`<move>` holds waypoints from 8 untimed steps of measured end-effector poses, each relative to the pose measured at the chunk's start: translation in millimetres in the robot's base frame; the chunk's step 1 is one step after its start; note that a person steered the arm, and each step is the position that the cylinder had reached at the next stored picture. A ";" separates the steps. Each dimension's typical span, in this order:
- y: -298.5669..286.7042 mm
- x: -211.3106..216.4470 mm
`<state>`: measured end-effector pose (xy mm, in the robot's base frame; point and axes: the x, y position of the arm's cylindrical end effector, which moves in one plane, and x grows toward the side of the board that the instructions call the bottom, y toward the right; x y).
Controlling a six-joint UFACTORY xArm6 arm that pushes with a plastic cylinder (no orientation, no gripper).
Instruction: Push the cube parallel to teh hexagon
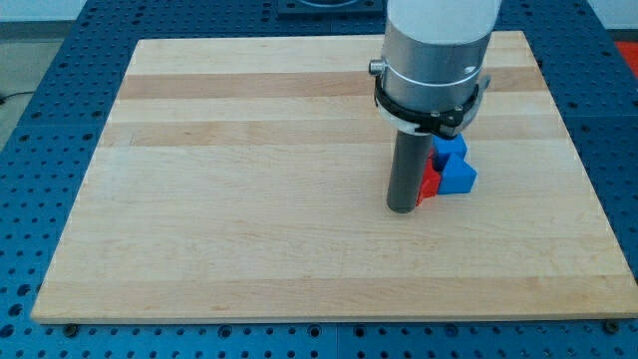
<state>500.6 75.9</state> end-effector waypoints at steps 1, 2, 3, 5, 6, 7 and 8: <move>0.0 -1.2; 14.6 32.9; 78.9 29.7; 129.3 -35.1; 80.7 -56.0; 9.9 -56.1; 17.1 -79.6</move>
<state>421.0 93.0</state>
